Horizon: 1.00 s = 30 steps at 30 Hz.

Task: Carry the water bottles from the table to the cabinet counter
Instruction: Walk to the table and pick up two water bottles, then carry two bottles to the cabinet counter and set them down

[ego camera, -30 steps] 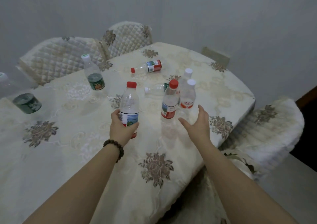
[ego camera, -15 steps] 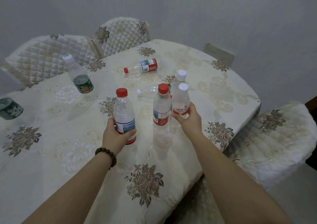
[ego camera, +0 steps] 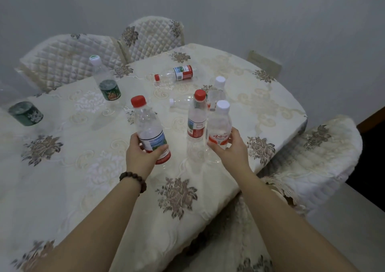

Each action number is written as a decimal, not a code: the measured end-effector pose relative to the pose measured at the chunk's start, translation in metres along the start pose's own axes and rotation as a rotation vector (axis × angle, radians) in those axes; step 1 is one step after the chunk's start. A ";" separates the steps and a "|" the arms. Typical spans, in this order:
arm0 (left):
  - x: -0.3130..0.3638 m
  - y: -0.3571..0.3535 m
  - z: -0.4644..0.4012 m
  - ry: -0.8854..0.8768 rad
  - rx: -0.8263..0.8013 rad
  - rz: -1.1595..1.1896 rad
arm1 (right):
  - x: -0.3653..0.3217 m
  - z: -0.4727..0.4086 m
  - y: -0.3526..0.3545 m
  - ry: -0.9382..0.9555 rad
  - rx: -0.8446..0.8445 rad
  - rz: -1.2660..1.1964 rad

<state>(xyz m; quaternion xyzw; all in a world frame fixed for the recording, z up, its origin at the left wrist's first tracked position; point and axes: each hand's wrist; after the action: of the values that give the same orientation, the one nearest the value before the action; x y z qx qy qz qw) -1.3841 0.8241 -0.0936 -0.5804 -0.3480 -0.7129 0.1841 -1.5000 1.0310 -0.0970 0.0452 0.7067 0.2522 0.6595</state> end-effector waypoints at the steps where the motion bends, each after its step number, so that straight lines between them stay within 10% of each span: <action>1: 0.001 0.006 0.007 -0.004 0.022 0.008 | -0.004 0.010 -0.004 0.007 -0.020 -0.006; 16: -0.072 0.207 0.131 0.130 0.546 0.084 | -0.091 0.125 -0.176 0.215 -0.507 -0.059; 30: -0.167 0.428 0.454 0.318 1.238 0.125 | -0.176 0.438 -0.337 0.500 -1.100 -0.066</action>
<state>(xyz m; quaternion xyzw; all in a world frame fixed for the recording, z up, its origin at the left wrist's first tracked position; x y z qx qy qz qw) -0.7381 0.8277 -0.0940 -0.2732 -0.6291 -0.4453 0.5757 -0.9690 0.7980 -0.0786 -0.3850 0.6074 0.5628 0.4074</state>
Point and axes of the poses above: each hand's wrist, its own z-axis away from the middle knuckle, its own y-axis out of the back of the hand, x = y × z, and after that the axes turned 3 degrees about -x, right-handed
